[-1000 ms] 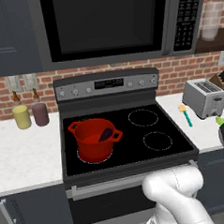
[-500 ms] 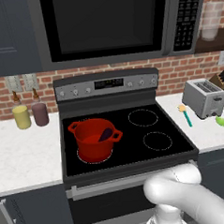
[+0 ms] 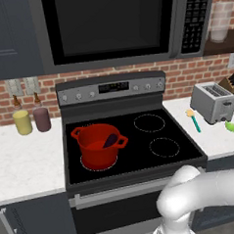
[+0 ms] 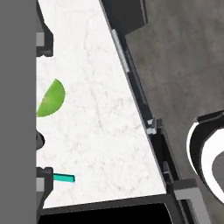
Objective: Put the eggplant and lemon wedge in the pot. Retrieve the spatula and lightly stir the vegetables in the pot.
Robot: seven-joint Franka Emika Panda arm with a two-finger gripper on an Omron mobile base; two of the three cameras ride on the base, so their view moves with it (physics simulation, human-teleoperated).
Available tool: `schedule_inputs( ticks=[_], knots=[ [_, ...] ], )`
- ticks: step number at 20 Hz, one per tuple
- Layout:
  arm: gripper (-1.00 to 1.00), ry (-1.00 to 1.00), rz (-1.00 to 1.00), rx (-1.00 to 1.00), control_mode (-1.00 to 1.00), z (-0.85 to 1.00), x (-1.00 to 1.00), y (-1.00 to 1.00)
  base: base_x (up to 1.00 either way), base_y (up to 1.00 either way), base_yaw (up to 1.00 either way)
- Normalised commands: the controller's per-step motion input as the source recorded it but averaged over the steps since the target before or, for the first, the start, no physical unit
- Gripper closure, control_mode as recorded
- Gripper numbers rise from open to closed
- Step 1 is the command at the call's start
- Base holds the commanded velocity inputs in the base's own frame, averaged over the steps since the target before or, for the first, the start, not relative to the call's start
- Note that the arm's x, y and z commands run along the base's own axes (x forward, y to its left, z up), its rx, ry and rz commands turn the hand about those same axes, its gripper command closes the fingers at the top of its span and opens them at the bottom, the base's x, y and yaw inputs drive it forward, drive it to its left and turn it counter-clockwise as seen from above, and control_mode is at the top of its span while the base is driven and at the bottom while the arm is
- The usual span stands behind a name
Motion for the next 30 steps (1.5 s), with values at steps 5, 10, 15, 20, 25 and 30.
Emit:
schedule_inputs(
  ticks=[5, 10, 15, 20, 25, 30],
  knots=[
    [-1.00, 0.13, 0.26, 0.00, -1.00, -0.71, 0.29, -0.02, 0.00, 0.00, 0.00],
    [-1.00, 0.06, 0.26, 0.00, -1.00, -0.72, 0.34, 0.00, 0.00, 0.00, 0.00],
    [-1.00, 0.04, 0.24, 0.00, -1.00, -0.67, 0.28, 0.00, 0.00, 0.00, 0.00],
    [-1.00, 0.04, 0.19, 0.00, -1.00, -0.48, 0.16, -0.05, 0.00, 0.00, 0.00],
    [-1.00, 0.00, 0.15, 0.00, -1.00, -0.36, 0.00, -0.15, 0.00, 0.00, 0.00],
    [-1.00, 0.00, 0.15, 0.00, -1.00, -0.35, 0.00, -0.16, 0.00, 0.00, 0.00]
  ],
)
